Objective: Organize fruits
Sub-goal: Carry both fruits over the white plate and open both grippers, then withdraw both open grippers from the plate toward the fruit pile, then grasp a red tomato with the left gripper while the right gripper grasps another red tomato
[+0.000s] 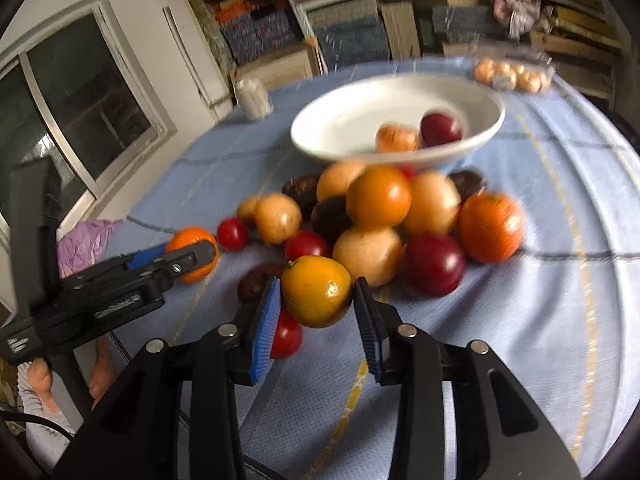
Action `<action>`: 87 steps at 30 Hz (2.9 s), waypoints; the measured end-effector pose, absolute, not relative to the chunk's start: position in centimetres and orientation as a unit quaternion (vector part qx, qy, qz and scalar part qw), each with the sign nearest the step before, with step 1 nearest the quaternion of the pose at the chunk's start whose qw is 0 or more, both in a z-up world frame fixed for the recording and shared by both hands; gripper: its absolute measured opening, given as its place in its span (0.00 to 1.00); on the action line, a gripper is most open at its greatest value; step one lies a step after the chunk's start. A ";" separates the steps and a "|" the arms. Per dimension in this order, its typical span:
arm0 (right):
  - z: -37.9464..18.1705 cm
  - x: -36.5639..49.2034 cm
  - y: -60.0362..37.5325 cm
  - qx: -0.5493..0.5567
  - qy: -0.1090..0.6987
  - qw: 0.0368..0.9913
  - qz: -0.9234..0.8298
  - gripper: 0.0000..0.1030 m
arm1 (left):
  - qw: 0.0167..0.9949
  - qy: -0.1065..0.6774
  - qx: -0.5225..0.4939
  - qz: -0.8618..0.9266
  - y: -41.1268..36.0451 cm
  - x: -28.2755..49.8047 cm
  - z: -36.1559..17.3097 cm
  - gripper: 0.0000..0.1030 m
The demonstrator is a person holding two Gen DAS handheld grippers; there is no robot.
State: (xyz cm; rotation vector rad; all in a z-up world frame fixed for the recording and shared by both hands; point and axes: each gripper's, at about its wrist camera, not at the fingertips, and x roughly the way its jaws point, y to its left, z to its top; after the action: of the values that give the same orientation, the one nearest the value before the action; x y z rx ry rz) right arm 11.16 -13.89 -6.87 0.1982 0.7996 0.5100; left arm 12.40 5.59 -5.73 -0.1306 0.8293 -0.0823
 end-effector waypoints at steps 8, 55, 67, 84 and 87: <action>0.9 16.5 -18.1 0.108 0.306 0.925 0.197 0.36 | 0.927 0.374 -0.028 -0.034 3.8 18.1 -0.9 0.47; -3.3 10.6 -18.9 0.058 0.262 0.951 0.151 0.63 | 0.924 0.381 -0.026 -0.003 6.0 14.0 -2.3 0.47; -5.0 8.7 -18.2 0.047 0.280 0.944 0.166 0.68 | 0.915 0.402 -0.019 -0.014 5.8 13.3 -5.6 0.47; -5.1 9.4 -18.3 0.052 0.290 0.940 0.170 0.73 | 0.903 0.426 -0.026 -0.047 5.1 15.2 -7.0 0.45; -5.1 9.5 -18.3 0.053 0.291 0.940 0.170 0.73 | 0.903 0.427 -0.026 -0.049 5.1 15.3 -7.1 0.44</action>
State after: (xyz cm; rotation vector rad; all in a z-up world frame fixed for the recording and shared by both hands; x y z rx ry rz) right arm 9.46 -18.34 -5.10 0.1076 0.5940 0.3469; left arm 15.25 5.09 -7.08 -0.0532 0.8830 -0.1006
